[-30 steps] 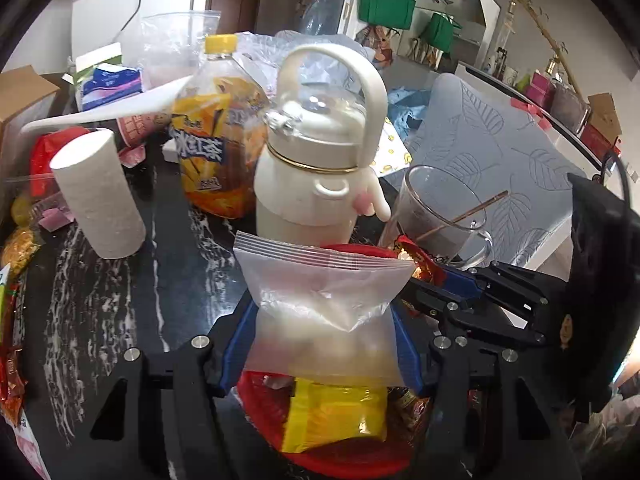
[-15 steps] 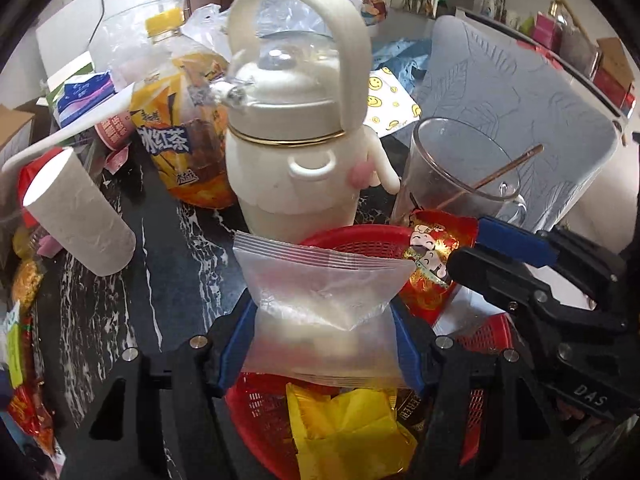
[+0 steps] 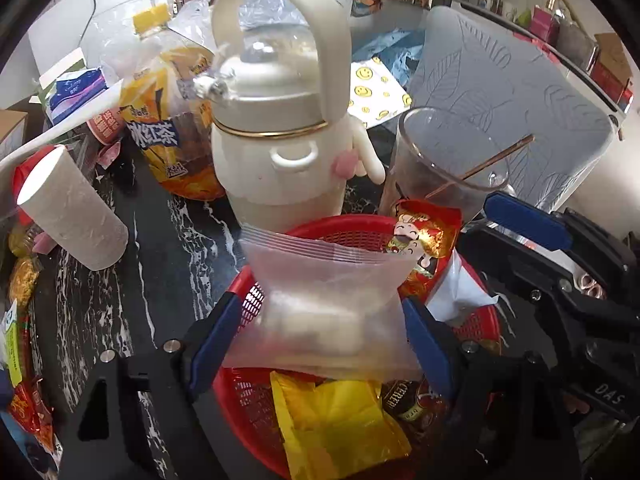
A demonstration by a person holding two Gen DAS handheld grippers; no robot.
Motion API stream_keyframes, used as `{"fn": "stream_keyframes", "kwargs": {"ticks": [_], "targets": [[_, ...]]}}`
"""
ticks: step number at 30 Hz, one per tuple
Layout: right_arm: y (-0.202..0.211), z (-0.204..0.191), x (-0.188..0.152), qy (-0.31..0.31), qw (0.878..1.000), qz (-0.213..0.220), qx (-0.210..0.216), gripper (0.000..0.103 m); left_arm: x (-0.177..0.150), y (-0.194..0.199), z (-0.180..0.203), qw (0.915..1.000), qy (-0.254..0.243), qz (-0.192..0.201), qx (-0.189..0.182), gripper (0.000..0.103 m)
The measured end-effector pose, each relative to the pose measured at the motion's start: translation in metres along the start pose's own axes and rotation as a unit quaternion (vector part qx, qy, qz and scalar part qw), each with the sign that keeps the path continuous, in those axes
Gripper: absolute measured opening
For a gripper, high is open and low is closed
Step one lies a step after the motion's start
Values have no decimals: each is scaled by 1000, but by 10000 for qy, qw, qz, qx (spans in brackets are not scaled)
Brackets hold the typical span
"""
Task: Organize snacks
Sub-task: 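Open both grippers to drop the red packet and clear bag into the basket, then move both grippers back over the snacks on the table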
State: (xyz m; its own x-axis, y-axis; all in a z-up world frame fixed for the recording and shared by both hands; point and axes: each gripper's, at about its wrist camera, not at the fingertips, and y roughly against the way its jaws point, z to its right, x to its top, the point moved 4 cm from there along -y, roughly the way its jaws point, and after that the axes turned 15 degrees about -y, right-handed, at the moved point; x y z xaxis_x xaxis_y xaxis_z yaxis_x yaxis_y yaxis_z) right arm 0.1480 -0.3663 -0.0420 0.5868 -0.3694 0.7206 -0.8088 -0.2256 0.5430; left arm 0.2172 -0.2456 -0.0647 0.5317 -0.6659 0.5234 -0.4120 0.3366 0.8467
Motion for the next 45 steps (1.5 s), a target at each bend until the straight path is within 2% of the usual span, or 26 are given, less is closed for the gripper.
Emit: {"fn": "stream_keyframes", "kwargs": {"ticks": [4, 9, 12, 15, 26, 34, 45], "targets": [[3, -1, 1, -38, 10000, 14, 62, 42, -3, 16, -3, 9997, 82, 243, 42, 81], [9, -8, 1, -21, 9999, 52, 90, 43, -5, 30, -7, 9993, 143, 317, 113, 81], [14, -15, 1, 40, 9999, 72, 145, 49, -8, 39, -7, 9990, 158, 356, 202, 81], [20, -21, 2, 97, 9998, 114, 139, 49, -11, 49, -9, 9985, 201, 447, 242, 81], [47, -62, 0, 496, 9985, 238, 79, 52, -24, 105, -15, 9934, 212, 981, 552, 81], [71, -91, -5, 739, 9963, 425, 113, 52, -42, 148, -17, 9879, 296, 1307, 777, 81], [92, -134, -24, 1049, 9926, 518, 333, 55, -84, 186, -25, 9817, 576, 1531, 978, 81]]}}
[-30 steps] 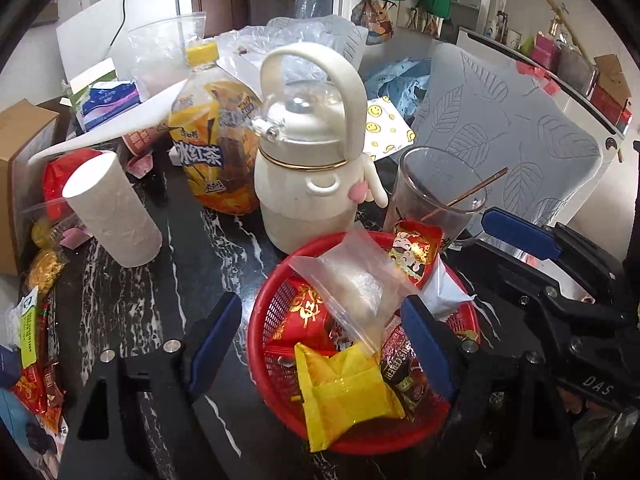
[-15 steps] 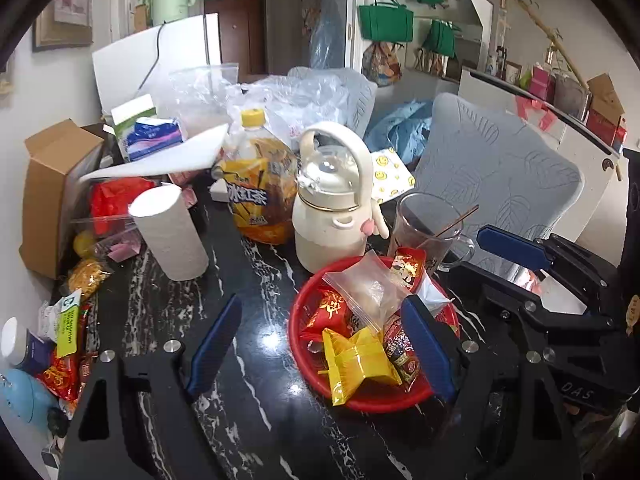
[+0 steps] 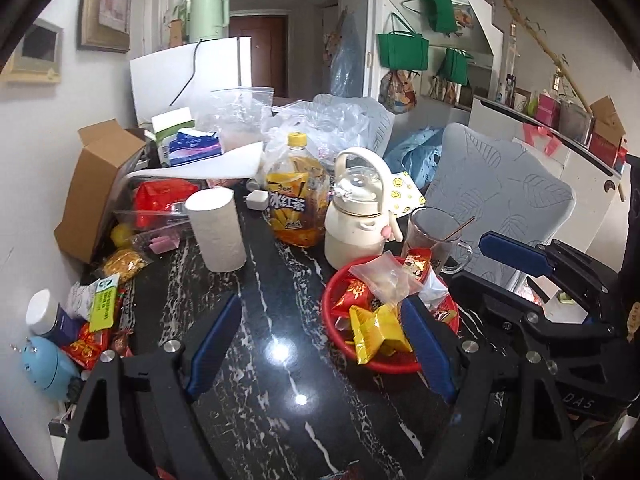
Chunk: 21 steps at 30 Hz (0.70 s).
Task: Organize snacks
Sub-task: 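Move both grippers back over the snacks on the table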
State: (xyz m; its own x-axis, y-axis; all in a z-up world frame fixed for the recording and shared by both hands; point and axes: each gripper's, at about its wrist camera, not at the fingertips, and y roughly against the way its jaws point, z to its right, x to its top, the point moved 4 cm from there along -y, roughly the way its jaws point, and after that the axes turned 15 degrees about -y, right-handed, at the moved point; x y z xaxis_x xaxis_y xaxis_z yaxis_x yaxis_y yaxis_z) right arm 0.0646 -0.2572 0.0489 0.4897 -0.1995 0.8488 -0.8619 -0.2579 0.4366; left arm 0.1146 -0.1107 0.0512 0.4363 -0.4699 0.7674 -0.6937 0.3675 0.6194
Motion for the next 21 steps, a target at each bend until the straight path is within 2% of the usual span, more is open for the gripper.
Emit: {"fn": "stream_keyframes", "kwargs": {"ticks": [12, 21], "targets": [[-1, -61, -32, 278, 9980, -249, 501, 55, -57, 42, -31, 9979, 464, -74, 439, 81], [-8, -98, -65, 436, 9933, -607, 877, 55, -108, 64, -44, 9938, 789, -321, 712, 81]]}}
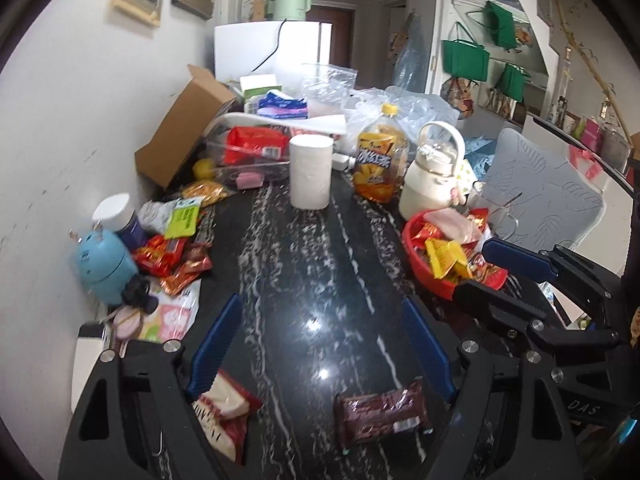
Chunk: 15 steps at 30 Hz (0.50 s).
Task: Organize snacks
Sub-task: 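Move both grippers back over the snacks on the table, then grasp the brown chocolate packet with the right gripper while the left gripper grasps the white printed bag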
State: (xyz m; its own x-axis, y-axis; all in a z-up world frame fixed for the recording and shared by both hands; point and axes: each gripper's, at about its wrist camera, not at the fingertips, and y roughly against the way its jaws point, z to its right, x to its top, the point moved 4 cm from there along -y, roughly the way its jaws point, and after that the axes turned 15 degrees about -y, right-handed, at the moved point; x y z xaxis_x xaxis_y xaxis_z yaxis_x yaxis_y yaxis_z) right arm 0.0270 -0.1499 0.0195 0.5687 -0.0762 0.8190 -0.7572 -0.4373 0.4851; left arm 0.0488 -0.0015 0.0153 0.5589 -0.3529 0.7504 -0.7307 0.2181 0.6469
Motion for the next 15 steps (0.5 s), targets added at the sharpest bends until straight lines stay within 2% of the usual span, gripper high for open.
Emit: {"fn": "stream_keyframes", "kwargs": {"ticks": [7, 15], "targets": [[-18, -20, -31, 103, 9990, -397, 189, 55, -45, 0, -19, 9989, 286, -332, 138, 81], [-43, -28, -67, 194, 9954, -908, 219, 55, -85, -4, -35, 9962, 466, -687, 261, 81]]}}
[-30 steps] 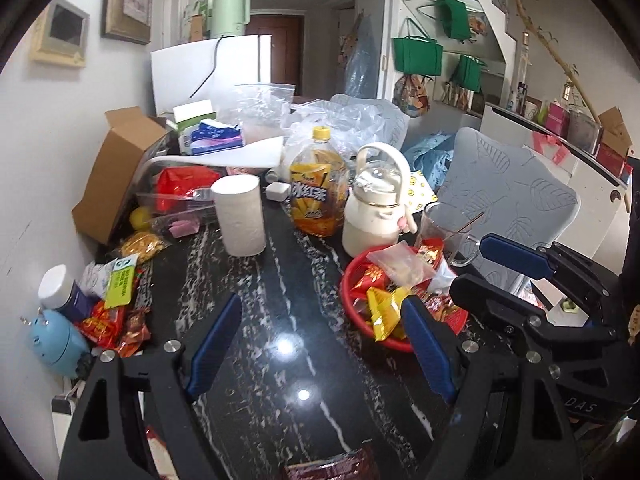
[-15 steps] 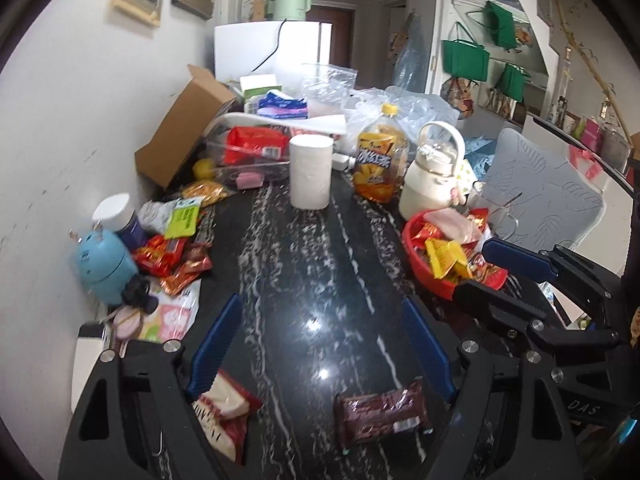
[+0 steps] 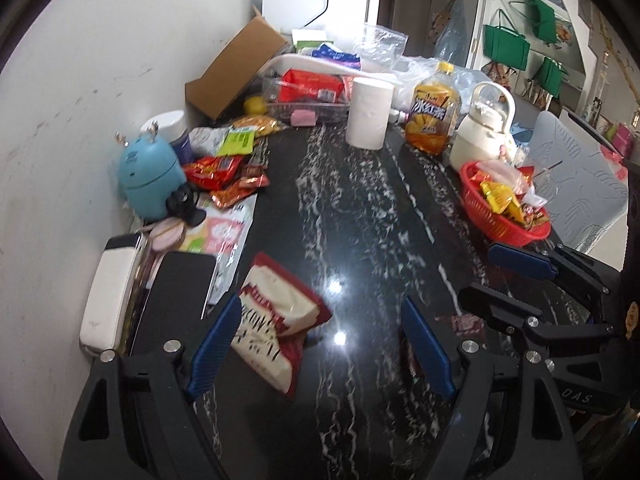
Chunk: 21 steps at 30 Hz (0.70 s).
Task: Organize snacks
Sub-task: 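Grasp the brown chocolate packet with the right gripper while the left gripper grasps the white printed bag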
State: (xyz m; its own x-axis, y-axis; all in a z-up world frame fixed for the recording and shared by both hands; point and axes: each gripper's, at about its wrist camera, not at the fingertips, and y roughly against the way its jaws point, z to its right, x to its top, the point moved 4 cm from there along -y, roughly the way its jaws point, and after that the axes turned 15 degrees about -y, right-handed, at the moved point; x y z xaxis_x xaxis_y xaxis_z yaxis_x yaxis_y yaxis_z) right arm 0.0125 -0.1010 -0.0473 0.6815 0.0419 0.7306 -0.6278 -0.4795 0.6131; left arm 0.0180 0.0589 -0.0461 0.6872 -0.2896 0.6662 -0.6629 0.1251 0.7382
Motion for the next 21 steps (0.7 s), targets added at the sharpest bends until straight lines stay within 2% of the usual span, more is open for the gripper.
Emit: {"fn": "stream_keyframes", "kwargs": {"ticks": [4, 8, 10, 12, 15, 21], "targets": [[-9, -3, -12, 94, 9997, -171, -110, 55, -17, -7, -1, 9998, 29, -154, -114, 81], [-17, -1, -22, 161, 9990, -376, -189, 68, -27, -14, -1, 9992, 92, -245, -293, 81], [-19, 1, -25, 175, 9985, -492, -174, 69, -29, -17, -2, 9989, 140, -251, -366, 81], [-23, 4, -31, 187, 9975, -675, -89, 79, -30, -20, -3, 9992, 106, -282, -258, 81], [-30, 9, -39, 118, 9944, -1049, 18, 82, -28, -28, -8, 9995, -26, -320, -53, 81], [-51, 14, -49, 366, 9886, -1440, -248, 84, -23, -53, -16, 9984, -53, -561, -53, 81]]}}
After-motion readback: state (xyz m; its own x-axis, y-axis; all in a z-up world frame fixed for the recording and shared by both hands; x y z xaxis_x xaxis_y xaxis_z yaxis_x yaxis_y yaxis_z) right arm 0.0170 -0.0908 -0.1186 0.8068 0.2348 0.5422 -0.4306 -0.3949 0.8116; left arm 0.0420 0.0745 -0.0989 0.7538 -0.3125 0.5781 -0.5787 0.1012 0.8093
